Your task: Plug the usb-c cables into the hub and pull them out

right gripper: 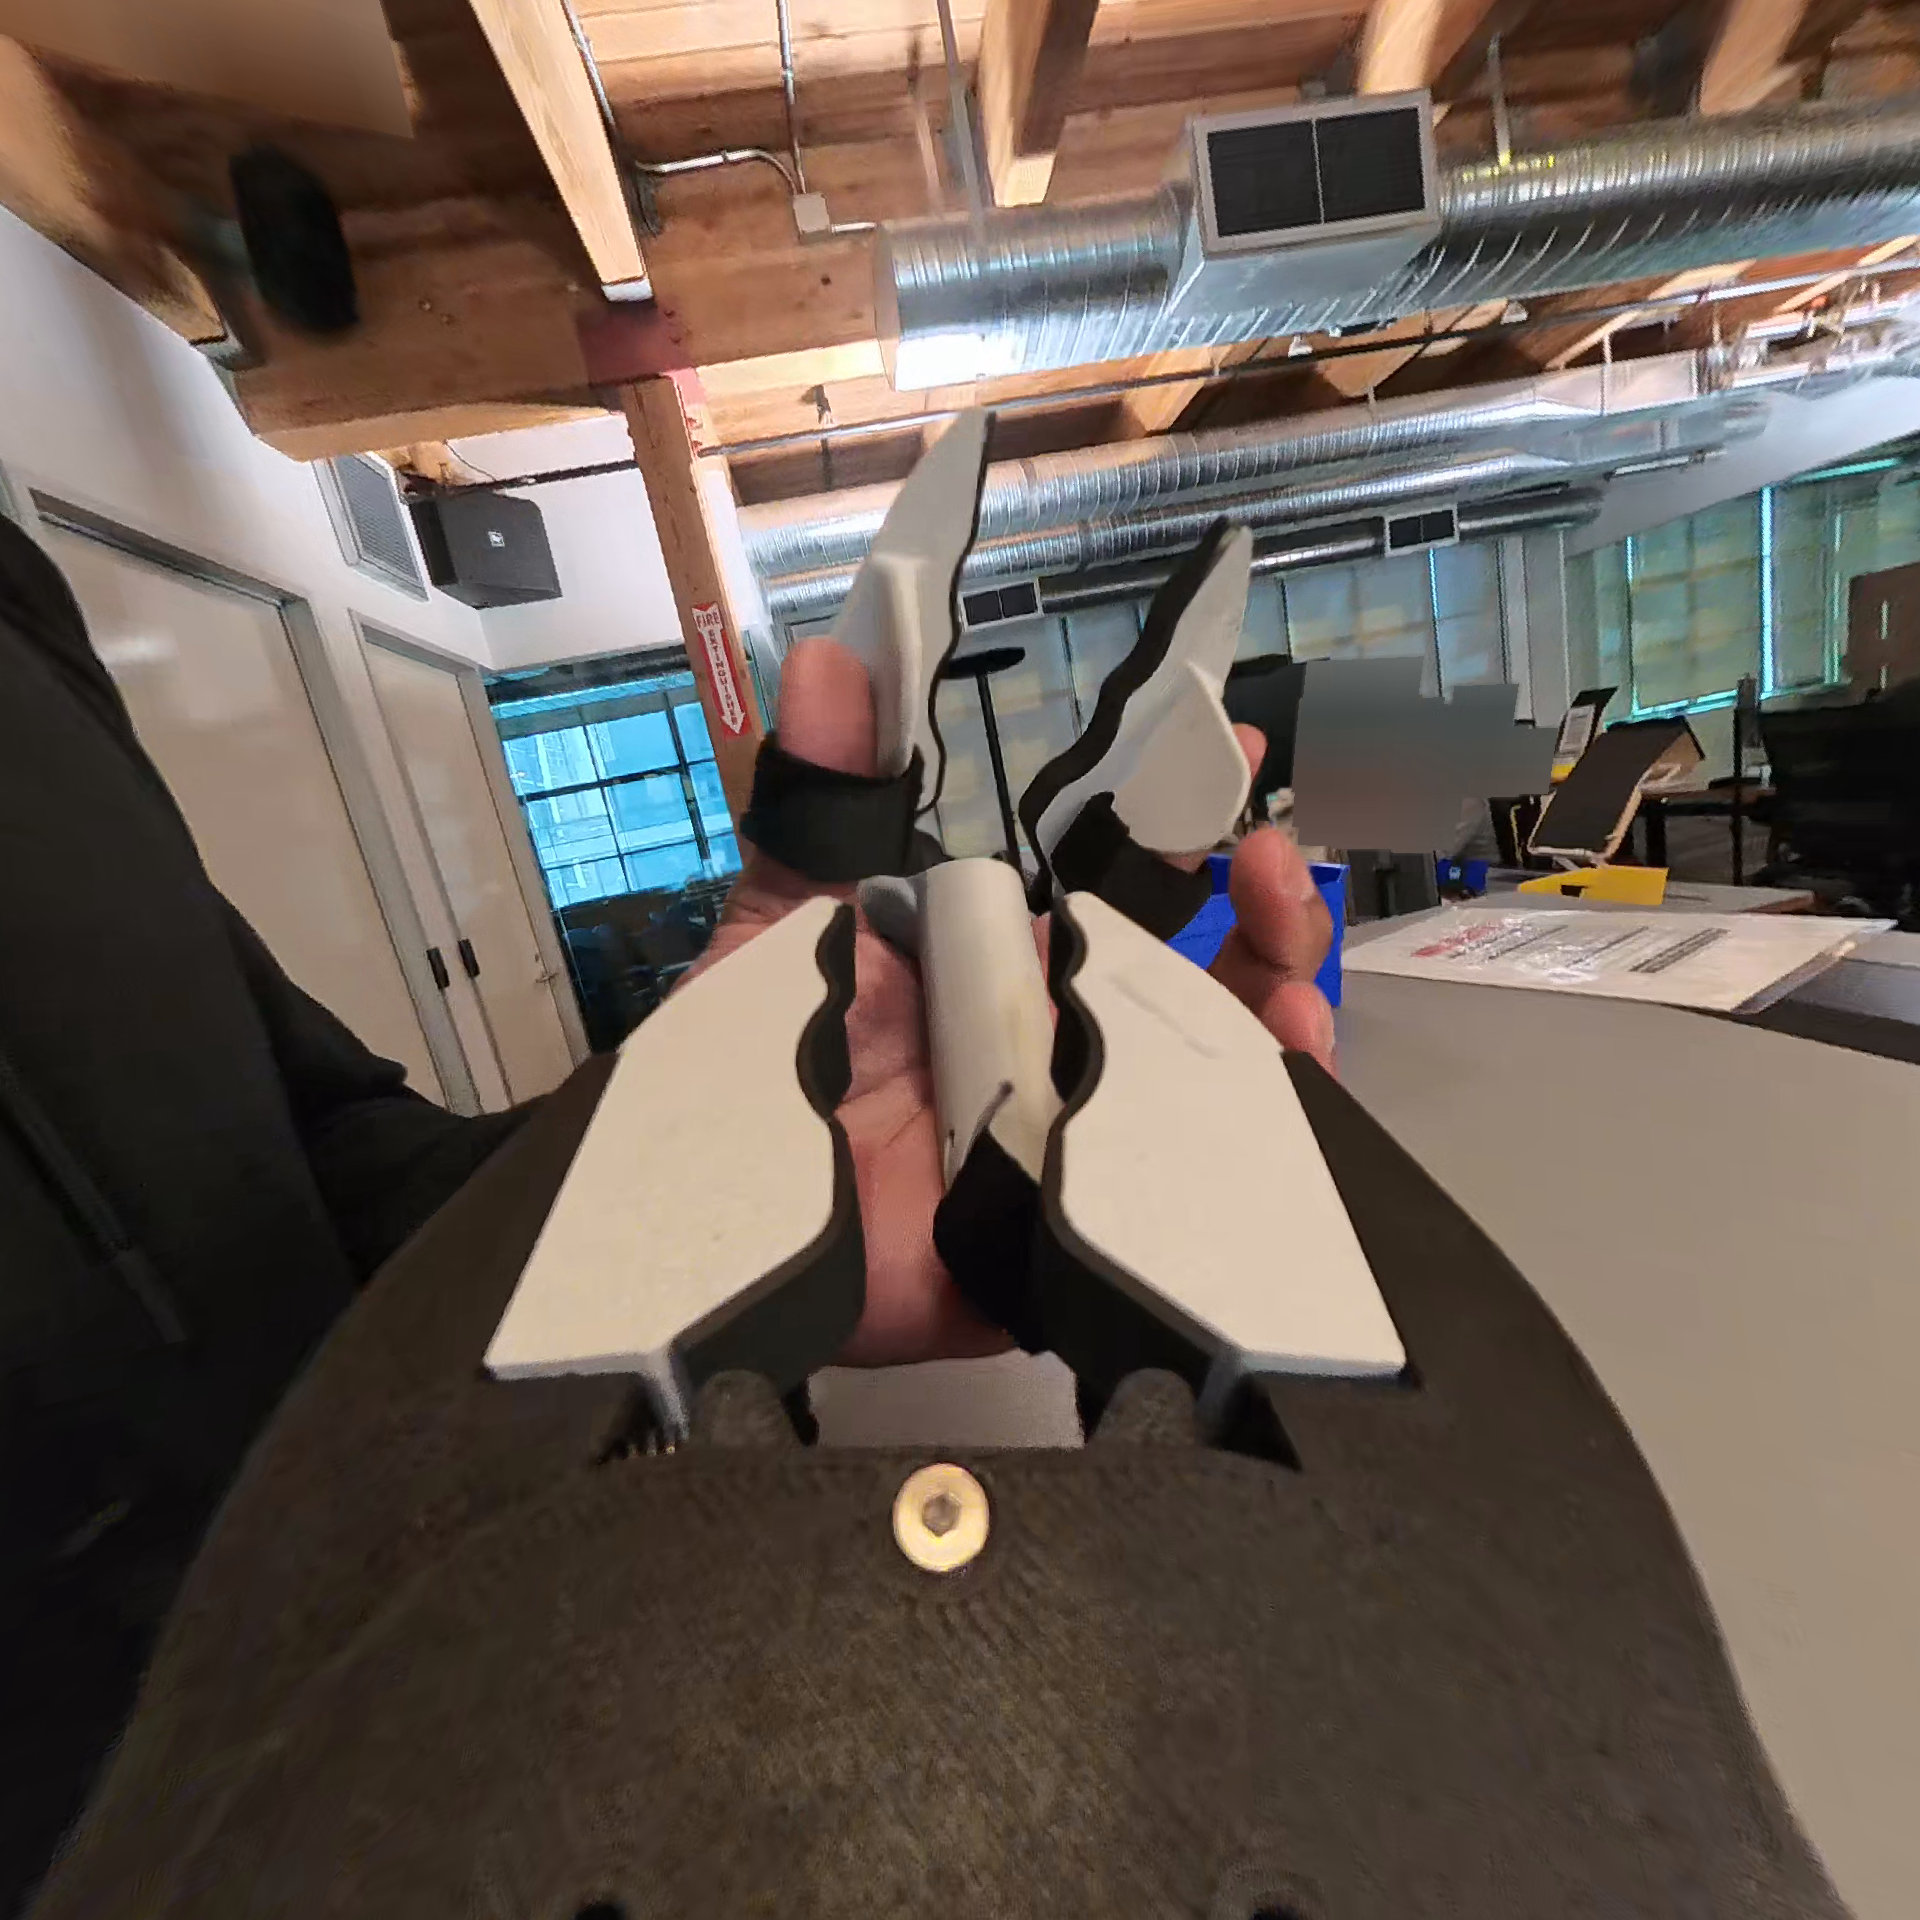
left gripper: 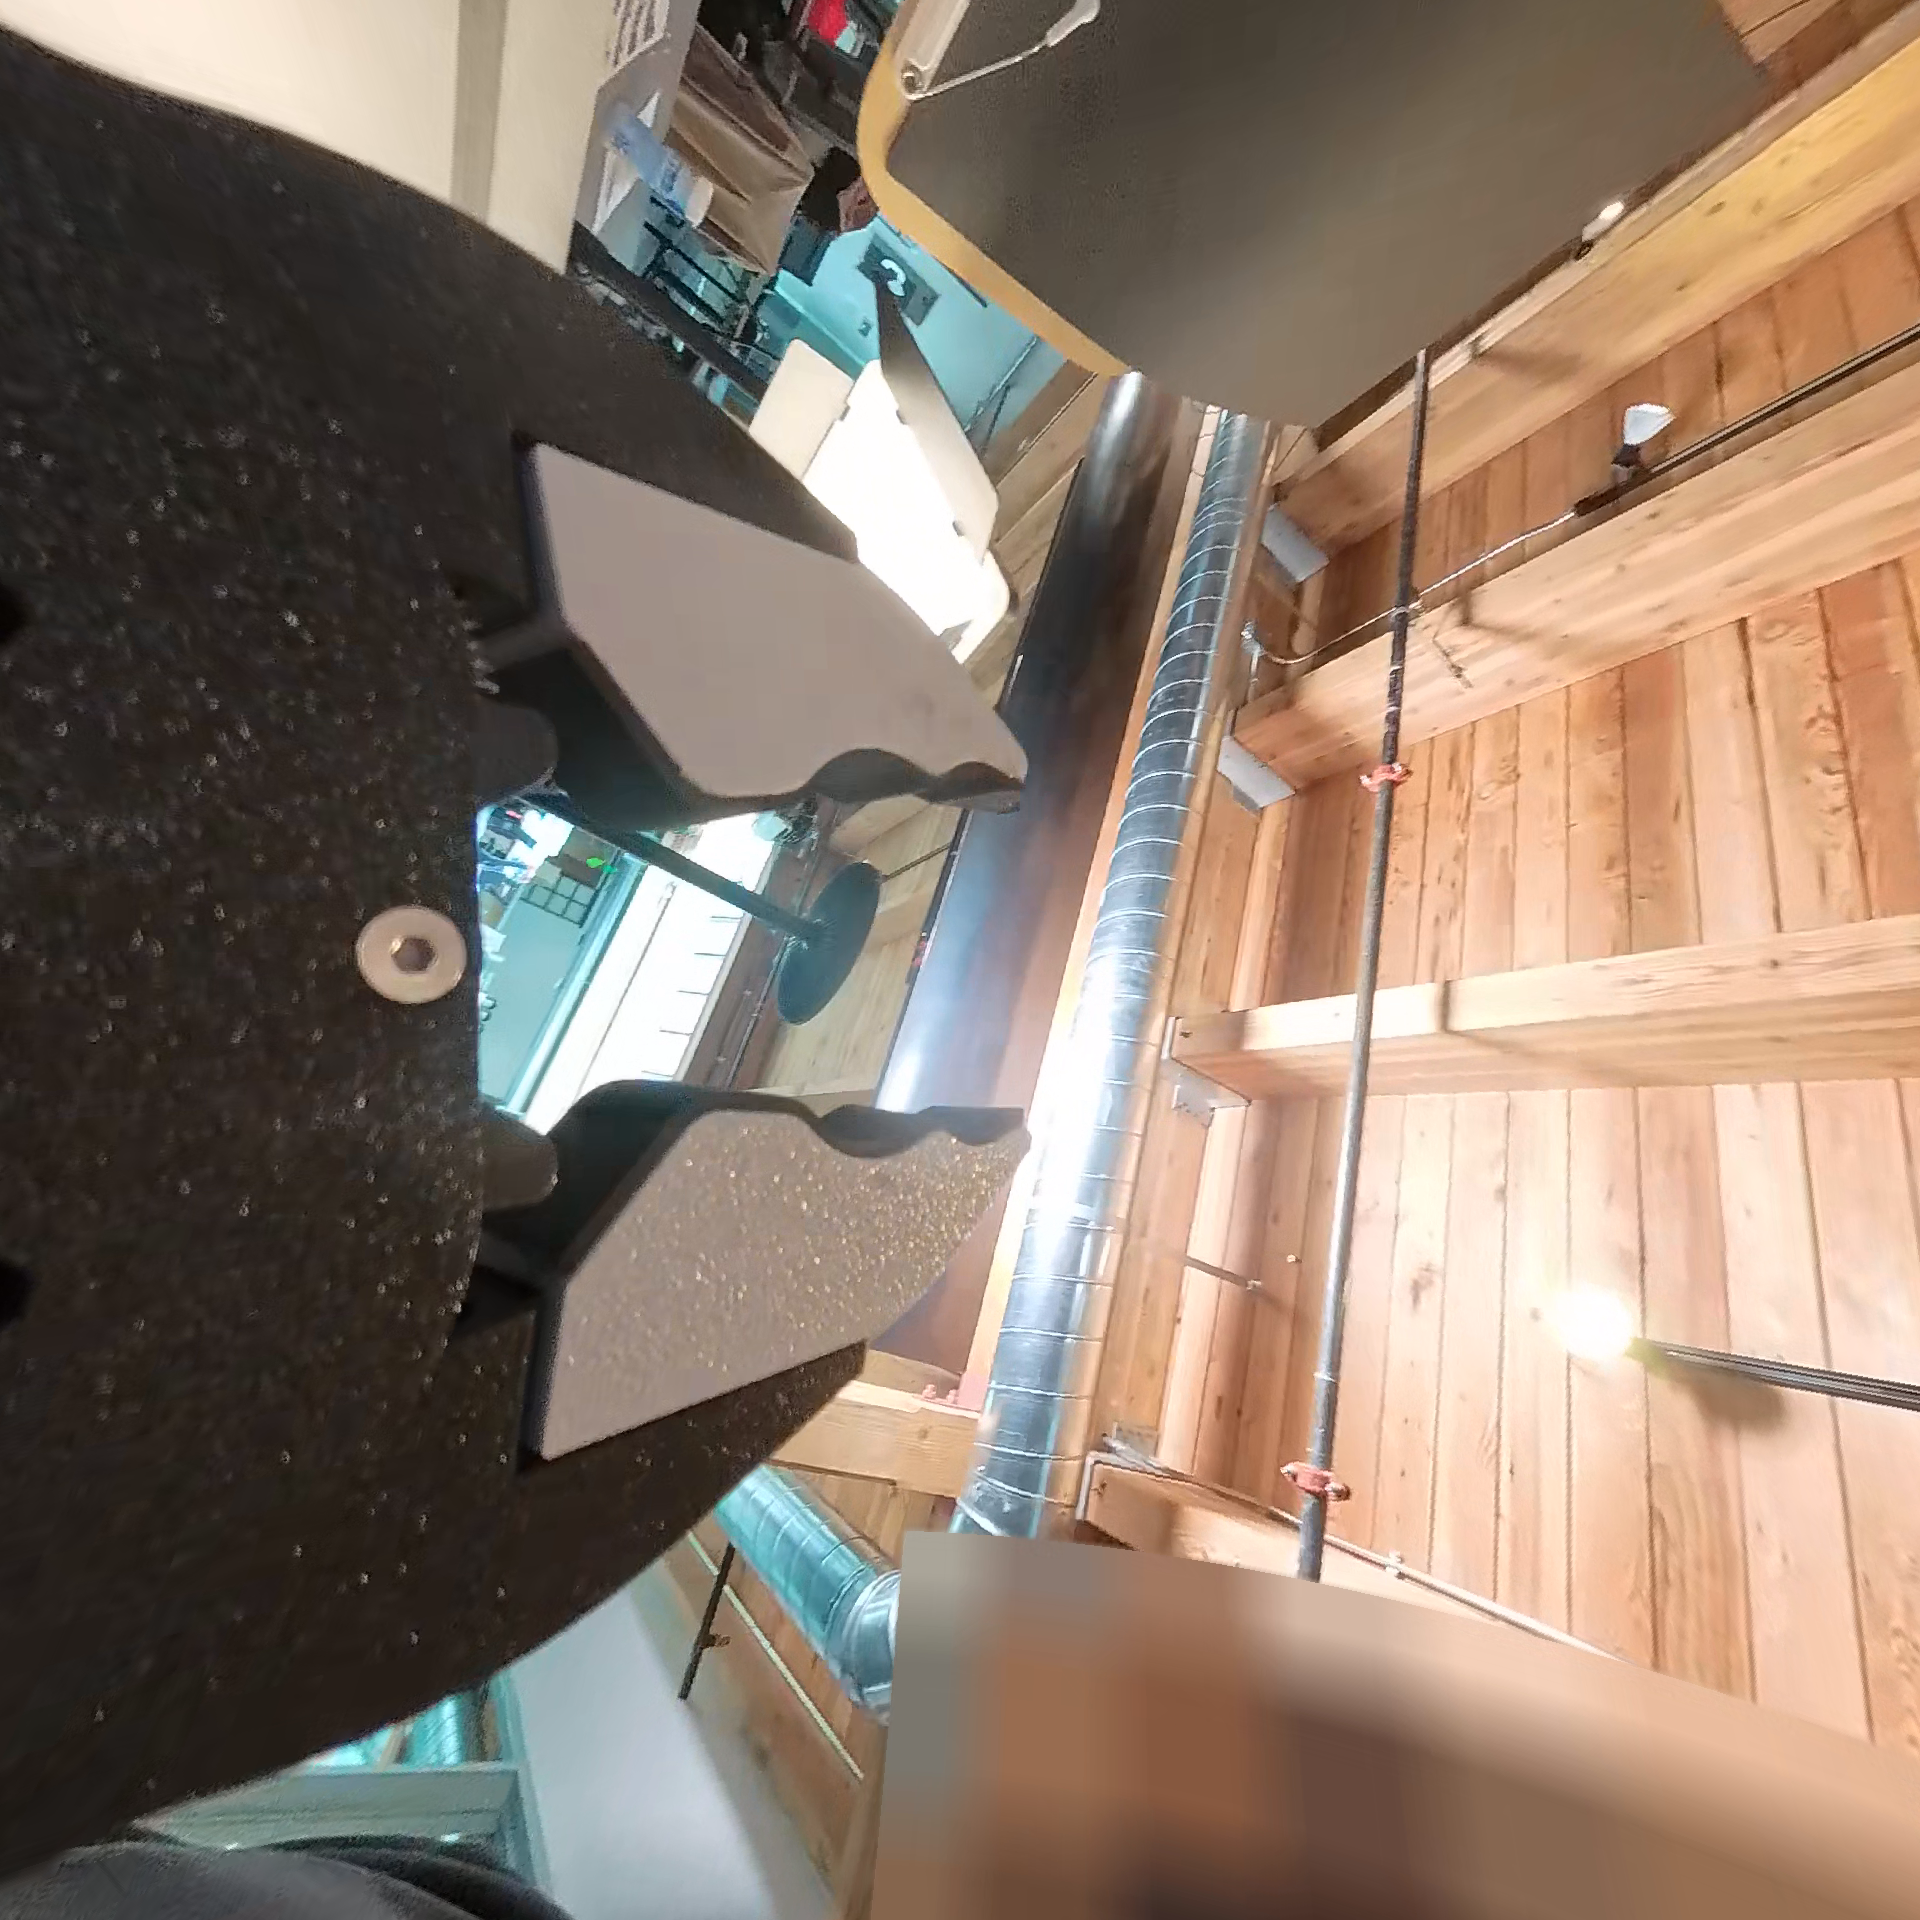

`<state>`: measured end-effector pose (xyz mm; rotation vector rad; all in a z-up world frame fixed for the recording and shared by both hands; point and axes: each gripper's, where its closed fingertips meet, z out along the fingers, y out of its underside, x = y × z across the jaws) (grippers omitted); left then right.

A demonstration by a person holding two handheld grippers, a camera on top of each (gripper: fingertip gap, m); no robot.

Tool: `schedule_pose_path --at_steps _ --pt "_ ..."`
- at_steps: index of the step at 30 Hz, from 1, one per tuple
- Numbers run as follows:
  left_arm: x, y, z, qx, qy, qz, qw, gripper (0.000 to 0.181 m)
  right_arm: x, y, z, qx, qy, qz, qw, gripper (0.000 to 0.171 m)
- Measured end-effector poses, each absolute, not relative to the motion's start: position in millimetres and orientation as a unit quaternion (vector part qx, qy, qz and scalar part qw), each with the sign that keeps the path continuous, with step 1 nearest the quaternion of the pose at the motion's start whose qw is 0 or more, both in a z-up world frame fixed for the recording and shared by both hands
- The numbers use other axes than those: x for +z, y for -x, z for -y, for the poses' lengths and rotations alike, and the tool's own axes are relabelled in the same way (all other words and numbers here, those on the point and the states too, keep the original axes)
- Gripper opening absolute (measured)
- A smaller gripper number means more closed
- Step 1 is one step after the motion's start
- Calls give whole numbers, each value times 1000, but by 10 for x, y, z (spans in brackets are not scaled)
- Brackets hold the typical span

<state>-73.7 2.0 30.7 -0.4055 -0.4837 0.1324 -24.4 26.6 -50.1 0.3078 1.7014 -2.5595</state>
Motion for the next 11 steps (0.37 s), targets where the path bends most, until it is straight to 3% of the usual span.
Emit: schedule_pose_path --at_steps 3,8,11 --pt "431 707 77 69 185 232 952 58 -434 170 -298 -844 -89 -527 41 30" --pt "558 651 285 2 121 214 969 57 -257 21 -260 -856 -56 -507 82 40" --pt "566 626 383 -62 87 199 974 56 -145 -61 -242 -849 -20 -516 109 29"
